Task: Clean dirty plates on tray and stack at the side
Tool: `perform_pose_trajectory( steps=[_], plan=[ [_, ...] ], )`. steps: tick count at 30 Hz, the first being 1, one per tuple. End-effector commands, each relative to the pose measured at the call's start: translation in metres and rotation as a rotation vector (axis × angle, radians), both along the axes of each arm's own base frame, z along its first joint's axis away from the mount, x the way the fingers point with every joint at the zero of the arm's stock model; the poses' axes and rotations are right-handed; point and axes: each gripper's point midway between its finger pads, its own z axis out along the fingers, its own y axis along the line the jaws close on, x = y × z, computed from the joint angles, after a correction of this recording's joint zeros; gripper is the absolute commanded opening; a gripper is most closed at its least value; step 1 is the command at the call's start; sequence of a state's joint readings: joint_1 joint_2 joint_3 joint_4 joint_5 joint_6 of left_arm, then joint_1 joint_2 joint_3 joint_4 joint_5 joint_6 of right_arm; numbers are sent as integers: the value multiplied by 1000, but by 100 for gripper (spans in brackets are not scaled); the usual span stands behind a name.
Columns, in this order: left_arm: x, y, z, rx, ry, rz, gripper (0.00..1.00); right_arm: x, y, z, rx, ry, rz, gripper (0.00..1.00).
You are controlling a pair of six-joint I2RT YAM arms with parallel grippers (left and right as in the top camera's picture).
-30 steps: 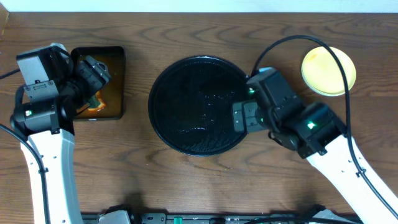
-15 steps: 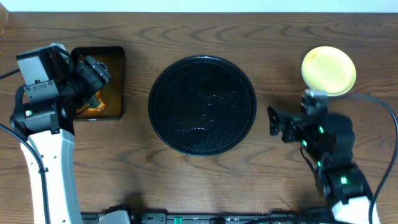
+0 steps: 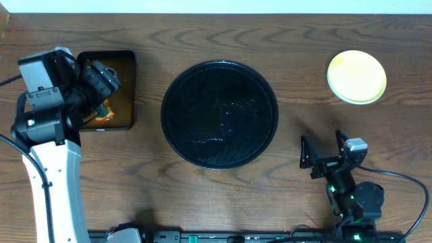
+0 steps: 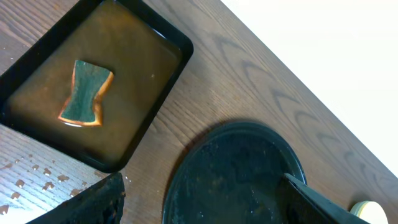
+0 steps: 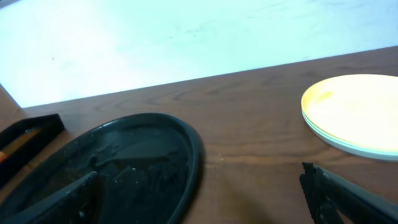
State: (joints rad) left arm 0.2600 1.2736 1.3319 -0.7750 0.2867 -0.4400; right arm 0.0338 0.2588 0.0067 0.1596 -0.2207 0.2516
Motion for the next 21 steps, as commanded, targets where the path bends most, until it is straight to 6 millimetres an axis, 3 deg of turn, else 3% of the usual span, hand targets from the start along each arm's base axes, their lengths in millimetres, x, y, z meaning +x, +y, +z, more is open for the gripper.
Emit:
perform_pose_trajectory(
  steps=[1,6,9,21],
  plan=[
    [0,0,0,1,-1,-10,78,-1,-11,15,-33,-72,-52,99],
    [0,0,0,1,-1,-10,78,-5,-20,14,-101,-85,-98,99],
    [0,0,0,1,-1,-10,78,-10,-34,-4,-113,-12,-171,99],
    [0,0,0,1,-1,-10,79,-10,-47,1,-302,-53,-222,99]
  ],
)
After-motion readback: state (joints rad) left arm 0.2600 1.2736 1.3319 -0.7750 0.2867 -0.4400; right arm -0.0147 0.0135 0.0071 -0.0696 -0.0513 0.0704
